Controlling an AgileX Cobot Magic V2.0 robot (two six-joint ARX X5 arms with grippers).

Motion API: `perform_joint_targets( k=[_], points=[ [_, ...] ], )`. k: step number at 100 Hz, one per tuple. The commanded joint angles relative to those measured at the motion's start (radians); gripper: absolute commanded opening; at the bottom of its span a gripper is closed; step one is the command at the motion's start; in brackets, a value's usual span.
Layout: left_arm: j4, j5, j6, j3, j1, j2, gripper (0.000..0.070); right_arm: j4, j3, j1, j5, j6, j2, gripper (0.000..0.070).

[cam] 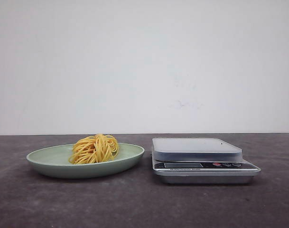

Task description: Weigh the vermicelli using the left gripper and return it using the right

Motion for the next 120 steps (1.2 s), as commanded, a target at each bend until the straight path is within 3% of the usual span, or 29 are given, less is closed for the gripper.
perform_joint_targets(
  k=[1,120],
  points=[
    [-0.004,0.005,0.003,-0.018,0.002,-0.002,0.0003,-0.006,-0.004,-0.001,-0.001,-0.004,-0.003,0.0005],
    [-0.004,0.005,0.003,-0.018,0.002,-0.002,0.0003,0.021,-0.004,-0.001,0.000,-0.003,-0.003,0.0005]
  ],
)
